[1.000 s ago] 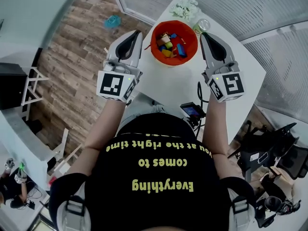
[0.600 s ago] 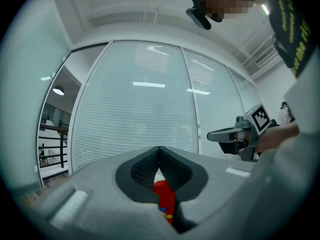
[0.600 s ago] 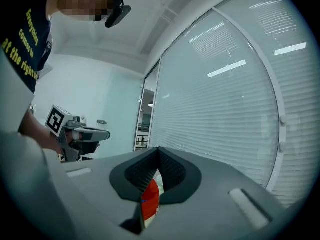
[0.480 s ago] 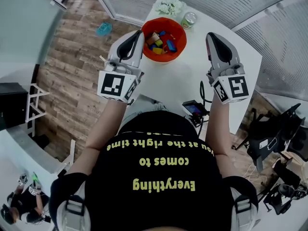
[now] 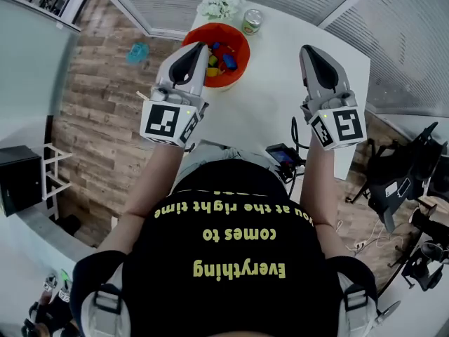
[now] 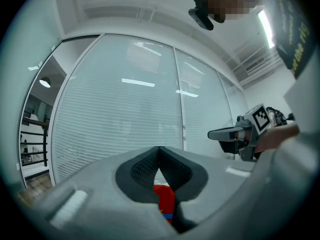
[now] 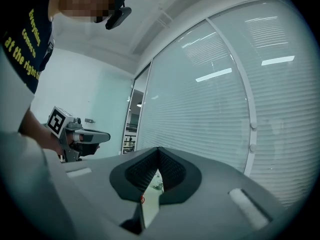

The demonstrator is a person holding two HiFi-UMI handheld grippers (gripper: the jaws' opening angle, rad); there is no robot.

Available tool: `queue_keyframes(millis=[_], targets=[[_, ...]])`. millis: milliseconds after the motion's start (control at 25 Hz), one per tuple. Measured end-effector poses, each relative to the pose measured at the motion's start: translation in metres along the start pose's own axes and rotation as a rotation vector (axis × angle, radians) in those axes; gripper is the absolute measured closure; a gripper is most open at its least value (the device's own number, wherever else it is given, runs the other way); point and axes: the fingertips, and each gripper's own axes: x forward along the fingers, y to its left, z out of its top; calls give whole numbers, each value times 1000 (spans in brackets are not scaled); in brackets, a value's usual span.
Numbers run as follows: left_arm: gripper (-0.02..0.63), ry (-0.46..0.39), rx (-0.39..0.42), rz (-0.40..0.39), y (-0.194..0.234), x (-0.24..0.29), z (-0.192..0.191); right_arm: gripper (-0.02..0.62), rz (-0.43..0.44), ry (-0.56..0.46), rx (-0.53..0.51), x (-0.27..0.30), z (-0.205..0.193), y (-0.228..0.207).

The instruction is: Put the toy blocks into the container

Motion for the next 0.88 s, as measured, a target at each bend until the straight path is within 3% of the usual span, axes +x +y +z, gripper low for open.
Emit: queue_keyframes(millis=[880], targets=[[609, 13, -6, -64, -24, 14, -7, 588, -72, 17, 16, -30, -9, -14]])
